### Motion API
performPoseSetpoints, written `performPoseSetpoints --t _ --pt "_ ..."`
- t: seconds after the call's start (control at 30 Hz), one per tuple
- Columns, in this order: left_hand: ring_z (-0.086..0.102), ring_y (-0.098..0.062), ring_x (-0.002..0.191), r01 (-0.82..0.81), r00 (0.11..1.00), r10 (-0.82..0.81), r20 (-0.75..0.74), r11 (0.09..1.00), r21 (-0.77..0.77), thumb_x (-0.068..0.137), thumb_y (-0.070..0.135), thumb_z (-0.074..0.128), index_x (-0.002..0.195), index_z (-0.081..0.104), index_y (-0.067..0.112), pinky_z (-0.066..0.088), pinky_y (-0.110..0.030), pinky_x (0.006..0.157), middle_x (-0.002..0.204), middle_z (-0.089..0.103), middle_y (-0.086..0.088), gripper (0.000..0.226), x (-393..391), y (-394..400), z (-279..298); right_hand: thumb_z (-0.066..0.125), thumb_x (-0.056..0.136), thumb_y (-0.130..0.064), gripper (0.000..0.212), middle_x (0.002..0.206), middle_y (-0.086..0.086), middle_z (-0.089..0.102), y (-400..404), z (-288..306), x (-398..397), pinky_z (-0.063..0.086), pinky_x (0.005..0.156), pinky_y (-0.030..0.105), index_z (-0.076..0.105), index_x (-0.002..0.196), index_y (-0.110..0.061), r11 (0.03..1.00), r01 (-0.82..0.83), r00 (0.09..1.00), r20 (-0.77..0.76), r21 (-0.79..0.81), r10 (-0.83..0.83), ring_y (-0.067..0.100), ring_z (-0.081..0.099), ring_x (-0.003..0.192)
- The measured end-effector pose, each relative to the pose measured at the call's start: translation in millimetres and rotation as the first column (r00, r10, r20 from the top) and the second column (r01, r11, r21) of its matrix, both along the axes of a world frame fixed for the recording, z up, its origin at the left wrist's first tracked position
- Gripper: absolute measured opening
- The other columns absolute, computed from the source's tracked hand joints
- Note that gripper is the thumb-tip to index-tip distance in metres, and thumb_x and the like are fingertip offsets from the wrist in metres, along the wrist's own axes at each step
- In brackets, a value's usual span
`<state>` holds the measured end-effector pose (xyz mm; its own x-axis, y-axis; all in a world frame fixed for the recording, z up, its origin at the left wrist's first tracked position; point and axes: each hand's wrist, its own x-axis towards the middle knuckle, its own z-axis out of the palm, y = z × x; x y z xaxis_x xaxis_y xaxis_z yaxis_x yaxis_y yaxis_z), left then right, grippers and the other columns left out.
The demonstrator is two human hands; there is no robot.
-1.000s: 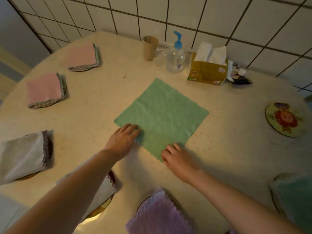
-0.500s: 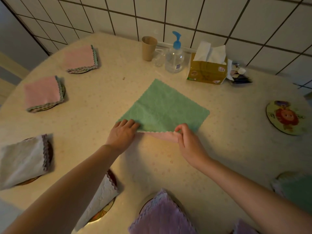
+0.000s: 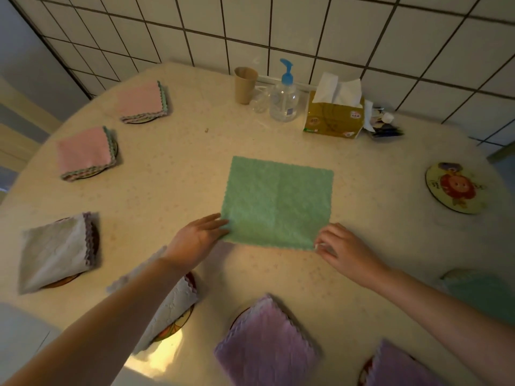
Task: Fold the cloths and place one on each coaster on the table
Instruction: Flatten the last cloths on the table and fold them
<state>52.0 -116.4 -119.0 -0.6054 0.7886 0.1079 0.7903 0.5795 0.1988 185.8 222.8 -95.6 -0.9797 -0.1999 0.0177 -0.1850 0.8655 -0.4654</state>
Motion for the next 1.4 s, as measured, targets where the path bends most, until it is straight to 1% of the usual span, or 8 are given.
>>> performPoseSetpoints --t 0.1,0.2,0.3,0.37,0.47,0.7,0.97,1.4 --pt "0.064 -0.022 0.112 0.078 0.994 -0.079 0.080 0.997 0.022 0.100 0.041 0.026 0.101 0.075 0.017 0.056 -0.035 0.088 0.114 0.071 0.000 0.054 40 -3 3 0.066 0.084 -0.016 0.006 0.085 -0.002 0.061 9 -2 34 0.043 0.072 0.026 0.061 0.082 -0.015 1.000 -0.003 0.992 0.125 -0.021 0.006 0.015 0.057 0.082" --pt "0.061 -0.019 0.116 0.036 0.965 -0.043 0.260 0.999 0.028 0.089 0.033 0.044 0.098 0.074 0.013 0.055 -0.034 0.089 0.114 0.071 0.000 0.037 77 -4 8 0.065 0.085 -0.023 0.007 0.082 -0.004 0.066 10 -2 67 0.047 0.070 0.031 0.062 0.082 -0.018 0.997 0.061 0.952 0.303 -0.054 -0.042 0.012 0.061 0.078" --pt "0.059 -0.009 0.114 -0.182 0.870 0.160 0.466 0.983 0.001 0.083 0.016 0.062 0.102 0.073 0.015 0.047 -0.023 0.094 0.113 0.069 0.010 0.022 99 -6 11 0.068 0.083 -0.027 0.014 0.072 -0.007 0.064 12 -5 88 0.046 0.066 0.030 0.056 0.076 -0.028 0.975 0.178 0.915 0.387 -0.134 -0.113 0.006 0.059 0.069" --pt "0.063 0.002 0.089 -0.360 0.754 0.305 0.582 0.933 -0.023 0.081 0.011 0.067 0.098 0.072 0.023 0.045 -0.017 0.081 0.091 0.066 0.028 0.021 100 -4 17 0.071 0.080 -0.024 0.018 0.070 -0.005 0.063 16 -4 89 0.041 0.060 0.024 0.056 0.073 -0.026 0.938 0.275 0.907 0.382 -0.213 -0.179 0.002 0.055 0.064" --pt "0.052 0.004 0.059 -0.530 0.612 0.346 0.711 0.847 0.044 0.082 0.009 0.068 0.078 0.067 0.025 0.039 -0.016 0.060 0.062 0.062 0.016 0.016 88 8 23 0.073 0.079 -0.010 0.024 0.066 -0.016 0.065 22 0 76 0.040 0.059 0.017 0.058 0.073 -0.028 0.833 0.432 0.875 0.384 -0.345 -0.295 -0.005 0.056 0.063" --pt "0.054 -0.019 0.065 -0.855 0.337 0.350 0.874 0.503 0.128 0.088 0.018 0.066 0.079 0.066 0.013 0.046 -0.037 0.063 0.070 0.064 -0.011 0.010 42 39 21 0.068 0.083 -0.007 0.017 0.080 0.000 0.070 38 -5 11 0.052 0.074 0.035 0.066 0.078 -0.024 0.453 0.732 0.679 0.498 -0.508 -0.539 0.015 0.063 0.074" --pt "0.047 -0.020 0.064 -0.880 0.324 0.465 0.824 0.467 0.082 0.092 0.022 0.057 0.082 0.058 0.006 0.037 -0.033 0.058 0.073 0.062 -0.017 0.019 -7 78 2 0.057 0.088 -0.018 0.017 0.064 0.002 0.062 50 -29 -51 0.040 0.058 0.030 0.065 0.076 -0.010 0.504 0.767 0.641 0.459 -0.397 -0.614 0.015 0.052 0.060" --pt "0.058 -0.029 0.069 -0.831 0.442 0.640 0.628 0.556 0.018 0.096 0.031 0.051 0.092 0.051 0.016 0.041 -0.034 0.058 0.075 0.063 -0.007 0.015 -22 91 -11 0.062 0.087 -0.022 0.020 0.066 -0.002 0.062 60 -49 -76 0.042 0.061 0.031 0.058 0.070 -0.013 0.617 0.745 0.663 0.387 -0.254 -0.641 0.018 0.057 0.065"
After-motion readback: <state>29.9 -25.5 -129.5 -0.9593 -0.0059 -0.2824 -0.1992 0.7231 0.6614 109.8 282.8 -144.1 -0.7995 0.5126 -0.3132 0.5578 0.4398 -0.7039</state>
